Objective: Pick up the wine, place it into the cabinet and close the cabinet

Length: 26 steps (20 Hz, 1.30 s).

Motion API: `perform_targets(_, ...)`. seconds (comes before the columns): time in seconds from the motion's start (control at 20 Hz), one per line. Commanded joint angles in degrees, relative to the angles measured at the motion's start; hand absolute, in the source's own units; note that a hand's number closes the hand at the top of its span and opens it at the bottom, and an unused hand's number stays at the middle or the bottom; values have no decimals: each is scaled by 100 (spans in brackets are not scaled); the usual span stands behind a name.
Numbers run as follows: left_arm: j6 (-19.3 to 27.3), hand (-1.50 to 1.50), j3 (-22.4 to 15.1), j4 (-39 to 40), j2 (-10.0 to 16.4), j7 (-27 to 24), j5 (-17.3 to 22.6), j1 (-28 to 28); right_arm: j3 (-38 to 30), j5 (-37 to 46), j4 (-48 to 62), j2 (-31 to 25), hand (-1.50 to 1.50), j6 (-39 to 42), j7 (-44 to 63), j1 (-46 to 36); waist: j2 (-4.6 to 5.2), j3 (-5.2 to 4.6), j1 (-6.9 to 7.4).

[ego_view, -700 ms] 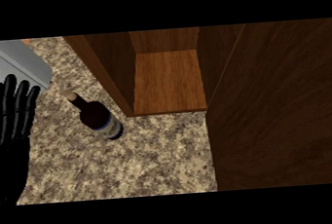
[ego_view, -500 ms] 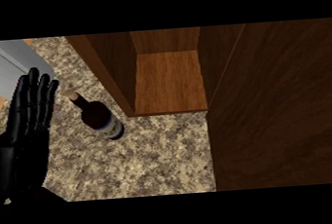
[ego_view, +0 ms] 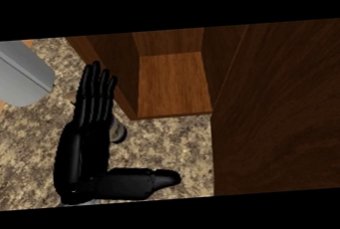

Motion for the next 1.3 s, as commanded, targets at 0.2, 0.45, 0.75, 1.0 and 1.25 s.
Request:
perform_targets(0.2, 1623, -150, -1161, 24, -31, 740, -300, -808, -159, -646, -1131, -196, -150, 95, 996, 453, -9, 3, 36)
perform_targets(0.45, 1810, -150, -1267, -352, -31, 1320, -807, -956, 76, -477, -1506, -67, -150, -403, 1830, -224, -10, 0, 83)
perform_targets(0.75, 2320, -150, -1548, -986, -32, 2390, -1461, -1159, -136, -599, -1358, -54, -150, -415, 1854, -412, -22, 4, 100)
perform_targets(1.0, 2385, -150, -1179, -690, -30, 2751, -1797, -1503, 321, -178, -1543, 174, -150, -429, 1734, -16, -19, 5, 64)
perform_targets(1.25, 1749, -150, -587, -1334, 1, 3292, -1958, -1425, -200, -500, -1356, -91, -150, -588, 2187, -744, -12, 3, 92)
